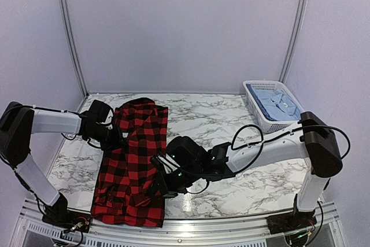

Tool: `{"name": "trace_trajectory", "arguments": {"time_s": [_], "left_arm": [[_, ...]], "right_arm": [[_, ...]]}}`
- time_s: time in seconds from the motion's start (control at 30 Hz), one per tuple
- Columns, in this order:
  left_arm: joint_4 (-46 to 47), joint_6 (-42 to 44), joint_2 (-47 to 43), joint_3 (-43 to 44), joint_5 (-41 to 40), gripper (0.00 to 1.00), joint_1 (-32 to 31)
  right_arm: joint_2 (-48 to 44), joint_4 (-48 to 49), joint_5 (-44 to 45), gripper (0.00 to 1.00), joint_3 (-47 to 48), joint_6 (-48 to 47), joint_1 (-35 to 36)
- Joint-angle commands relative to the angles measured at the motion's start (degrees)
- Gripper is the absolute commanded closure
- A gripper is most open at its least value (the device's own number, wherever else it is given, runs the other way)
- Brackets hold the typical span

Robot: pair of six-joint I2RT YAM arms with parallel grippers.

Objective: Fold and stack the long sleeve shirts
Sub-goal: Smooth out the rectangle-folded shirt at the center of the board.

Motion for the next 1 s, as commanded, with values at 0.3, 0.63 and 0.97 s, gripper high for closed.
{"name": "trace_trajectory", "arguments": {"time_s": [0.3, 0.63, 0.97], "left_arm": [[-2.02, 0.63, -6.13, -2.11, -1.32, 0.72, 0.08], [-1.99, 0.04, -7.44, -4.27, -3.31, 0.72, 0.00], [-1.43, 0.70, -7.48, -2.35, -3.29, 0.73, -2.76]], "right_arm": [[-1.90, -0.53, 1.08, 1.00, -0.99, 1.27, 1.11], [-3.76, -2.13, 0.85, 1.00, -2.92, 0.05, 1.21], [-2.49, -2.77, 1.22, 0.86, -2.36, -2.32, 1.24]]}}
